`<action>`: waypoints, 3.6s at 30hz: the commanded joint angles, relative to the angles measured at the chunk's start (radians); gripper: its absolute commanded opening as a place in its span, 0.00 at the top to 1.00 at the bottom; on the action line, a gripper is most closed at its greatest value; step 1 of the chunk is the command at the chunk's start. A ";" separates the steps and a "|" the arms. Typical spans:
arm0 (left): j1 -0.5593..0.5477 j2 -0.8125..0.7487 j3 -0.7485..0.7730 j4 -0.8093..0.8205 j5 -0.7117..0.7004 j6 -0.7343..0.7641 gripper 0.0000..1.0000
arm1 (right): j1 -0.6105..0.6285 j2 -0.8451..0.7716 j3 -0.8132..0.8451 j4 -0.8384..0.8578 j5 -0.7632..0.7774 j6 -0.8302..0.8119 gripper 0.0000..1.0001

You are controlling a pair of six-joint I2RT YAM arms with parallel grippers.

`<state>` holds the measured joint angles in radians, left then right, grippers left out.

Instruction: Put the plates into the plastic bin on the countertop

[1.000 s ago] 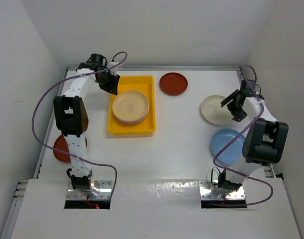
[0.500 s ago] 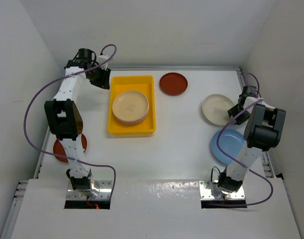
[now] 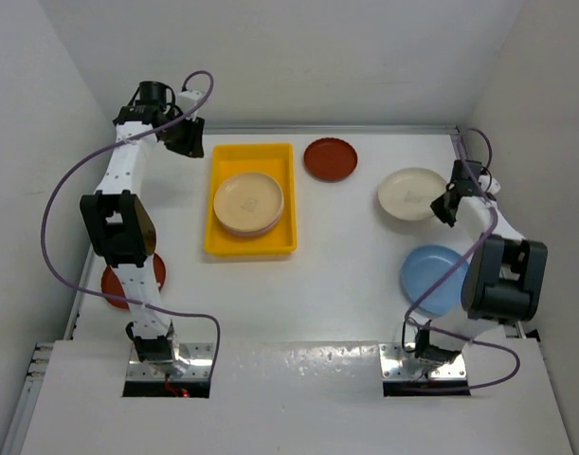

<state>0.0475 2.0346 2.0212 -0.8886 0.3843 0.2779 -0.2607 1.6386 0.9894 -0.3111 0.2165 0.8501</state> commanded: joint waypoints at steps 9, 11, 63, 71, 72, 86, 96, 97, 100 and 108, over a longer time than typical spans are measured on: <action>0.086 -0.083 0.010 0.010 0.004 -0.022 0.54 | 0.412 -0.319 -0.015 0.203 0.221 0.055 1.00; 0.098 -0.083 0.001 0.019 0.004 -0.022 0.54 | 0.515 -0.210 0.116 0.225 0.079 -0.095 1.00; 0.160 -0.100 -0.092 0.037 0.090 -0.029 0.53 | 0.930 0.587 0.934 -0.198 0.015 -0.465 0.75; 0.160 -0.109 -0.101 0.037 0.080 -0.019 0.53 | 0.928 0.619 0.951 -0.201 -0.020 -0.439 0.77; 0.160 -0.109 -0.101 0.037 0.080 -0.019 0.53 | 0.928 0.621 0.950 -0.204 -0.022 -0.437 0.77; 0.160 -0.119 -0.110 0.037 0.080 -0.019 0.53 | 0.923 0.526 0.916 -0.163 0.021 -0.439 0.65; 0.160 -0.119 -0.128 0.037 0.080 -0.019 0.53 | 0.919 0.629 0.976 -0.190 -0.009 -0.414 0.83; 0.160 -0.128 -0.128 0.037 0.080 -0.010 0.53 | 0.920 0.638 0.977 -0.192 -0.009 -0.413 0.85; 0.160 -0.128 -0.138 0.037 0.071 -0.009 0.53 | 0.919 0.638 0.962 -0.191 -0.006 -0.411 0.87; 0.160 -0.128 -0.138 0.037 0.071 -0.009 0.53 | 0.919 0.629 0.947 -0.192 0.015 -0.425 0.89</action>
<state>0.1963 1.9690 1.8866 -0.8661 0.4469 0.2577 0.6605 2.2795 1.9274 -0.5072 0.2169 0.4263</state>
